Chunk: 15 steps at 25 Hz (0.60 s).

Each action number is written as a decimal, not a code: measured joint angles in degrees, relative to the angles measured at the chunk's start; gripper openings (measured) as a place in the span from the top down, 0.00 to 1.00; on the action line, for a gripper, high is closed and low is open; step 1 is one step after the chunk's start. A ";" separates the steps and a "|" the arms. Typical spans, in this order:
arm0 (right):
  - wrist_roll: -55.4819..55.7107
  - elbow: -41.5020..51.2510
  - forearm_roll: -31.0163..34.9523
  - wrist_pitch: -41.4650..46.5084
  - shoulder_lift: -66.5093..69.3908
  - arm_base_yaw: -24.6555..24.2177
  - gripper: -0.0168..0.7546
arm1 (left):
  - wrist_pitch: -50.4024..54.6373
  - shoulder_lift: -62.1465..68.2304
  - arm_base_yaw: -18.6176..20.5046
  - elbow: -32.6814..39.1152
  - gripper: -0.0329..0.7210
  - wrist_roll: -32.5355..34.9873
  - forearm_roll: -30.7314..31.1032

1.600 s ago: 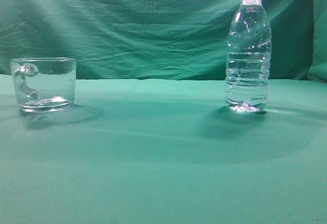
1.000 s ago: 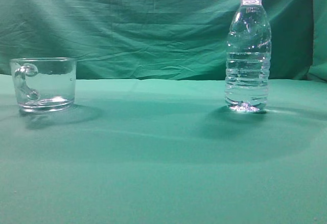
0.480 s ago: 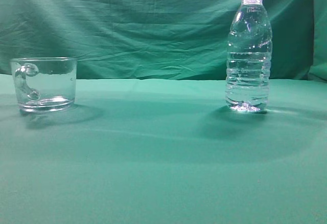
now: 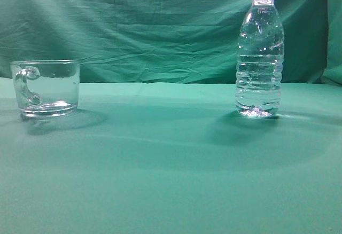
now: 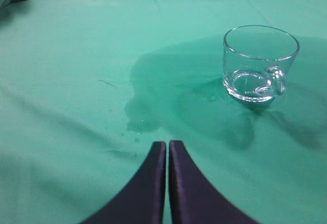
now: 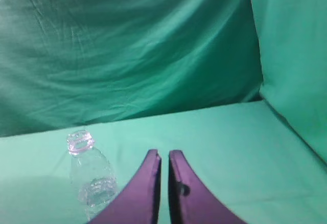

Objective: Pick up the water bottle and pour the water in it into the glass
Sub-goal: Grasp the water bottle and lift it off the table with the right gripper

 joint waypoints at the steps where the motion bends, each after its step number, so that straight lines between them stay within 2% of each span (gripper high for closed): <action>1: 0.04 -1.06 0.04 0.00 2.97 0.00 0.98 | 0.00 0.00 0.00 0.00 0.96 0.00 0.00; 6: 2.36 -3.83 0.04 -3.78 15.41 1.99 0.98 | 0.00 0.00 0.00 0.00 0.96 0.00 0.00; 13: 2.09 -4.28 -1.85 -20.36 35.07 10.52 0.98 | 0.00 0.00 0.00 0.00 0.96 0.00 0.00; 14: 1.71 -4.28 -3.39 -22.72 38.19 11.27 0.92 | 0.00 0.00 0.00 0.00 0.96 0.00 0.00; 15: 1.47 -4.28 -5.03 -25.86 41.27 11.69 0.92 | 0.00 0.00 0.00 0.00 0.96 0.00 0.00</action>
